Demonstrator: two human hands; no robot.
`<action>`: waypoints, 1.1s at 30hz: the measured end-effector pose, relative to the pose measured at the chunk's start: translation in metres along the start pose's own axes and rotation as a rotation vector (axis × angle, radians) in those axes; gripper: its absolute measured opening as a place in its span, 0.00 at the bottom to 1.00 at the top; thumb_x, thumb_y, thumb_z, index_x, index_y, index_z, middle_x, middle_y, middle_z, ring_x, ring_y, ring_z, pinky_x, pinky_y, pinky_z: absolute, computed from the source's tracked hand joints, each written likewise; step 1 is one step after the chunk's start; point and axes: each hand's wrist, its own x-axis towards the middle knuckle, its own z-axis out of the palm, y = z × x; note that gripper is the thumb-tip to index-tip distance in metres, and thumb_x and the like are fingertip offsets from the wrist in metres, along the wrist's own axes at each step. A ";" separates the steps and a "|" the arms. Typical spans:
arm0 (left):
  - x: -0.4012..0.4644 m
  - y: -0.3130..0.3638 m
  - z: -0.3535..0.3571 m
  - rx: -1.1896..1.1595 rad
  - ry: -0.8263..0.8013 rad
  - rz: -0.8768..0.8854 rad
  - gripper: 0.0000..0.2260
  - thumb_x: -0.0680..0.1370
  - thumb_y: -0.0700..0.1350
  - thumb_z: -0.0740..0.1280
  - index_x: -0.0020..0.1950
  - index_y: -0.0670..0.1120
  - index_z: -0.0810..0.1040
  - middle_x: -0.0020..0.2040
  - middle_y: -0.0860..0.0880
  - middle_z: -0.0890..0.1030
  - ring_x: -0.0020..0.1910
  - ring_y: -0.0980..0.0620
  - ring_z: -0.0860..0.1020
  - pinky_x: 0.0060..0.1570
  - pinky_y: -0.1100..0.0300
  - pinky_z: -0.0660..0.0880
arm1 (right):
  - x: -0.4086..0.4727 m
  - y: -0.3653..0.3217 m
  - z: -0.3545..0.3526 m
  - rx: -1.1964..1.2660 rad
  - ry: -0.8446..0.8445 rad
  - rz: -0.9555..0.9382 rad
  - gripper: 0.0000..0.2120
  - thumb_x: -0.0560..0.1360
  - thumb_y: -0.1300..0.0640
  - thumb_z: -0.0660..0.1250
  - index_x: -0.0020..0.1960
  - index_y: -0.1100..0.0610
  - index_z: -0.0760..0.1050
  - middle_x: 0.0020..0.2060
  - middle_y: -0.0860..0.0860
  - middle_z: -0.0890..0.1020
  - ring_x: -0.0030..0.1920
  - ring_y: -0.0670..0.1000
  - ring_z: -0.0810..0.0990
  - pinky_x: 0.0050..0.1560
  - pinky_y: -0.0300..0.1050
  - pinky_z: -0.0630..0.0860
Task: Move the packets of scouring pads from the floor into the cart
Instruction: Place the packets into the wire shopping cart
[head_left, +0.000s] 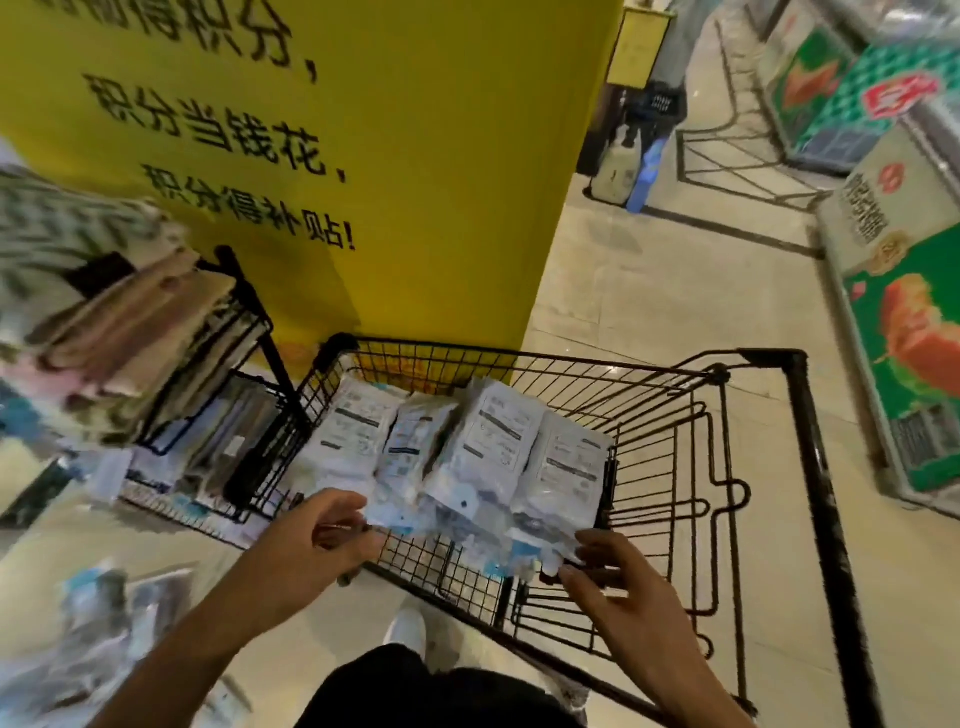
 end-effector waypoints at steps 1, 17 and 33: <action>-0.010 0.000 0.004 -0.006 0.029 -0.015 0.41 0.54 0.80 0.74 0.62 0.60 0.79 0.60 0.58 0.83 0.60 0.58 0.82 0.59 0.56 0.79 | 0.002 0.001 -0.001 -0.003 -0.032 -0.016 0.13 0.78 0.45 0.74 0.59 0.35 0.75 0.54 0.36 0.83 0.49 0.30 0.81 0.41 0.25 0.76; -0.235 -0.081 0.071 -0.221 0.670 -0.382 0.12 0.77 0.52 0.76 0.60 0.57 0.81 0.56 0.58 0.86 0.50 0.68 0.83 0.57 0.56 0.80 | -0.001 -0.025 0.063 -0.187 -0.616 -0.350 0.09 0.78 0.52 0.76 0.57 0.46 0.81 0.52 0.42 0.85 0.49 0.39 0.85 0.46 0.31 0.78; -0.481 -0.228 0.135 -0.573 1.033 -0.638 0.13 0.78 0.54 0.74 0.62 0.59 0.80 0.57 0.59 0.85 0.52 0.65 0.83 0.51 0.63 0.77 | -0.179 -0.050 0.243 -0.467 -1.036 -0.614 0.08 0.78 0.44 0.74 0.55 0.38 0.79 0.52 0.39 0.85 0.52 0.41 0.84 0.52 0.42 0.81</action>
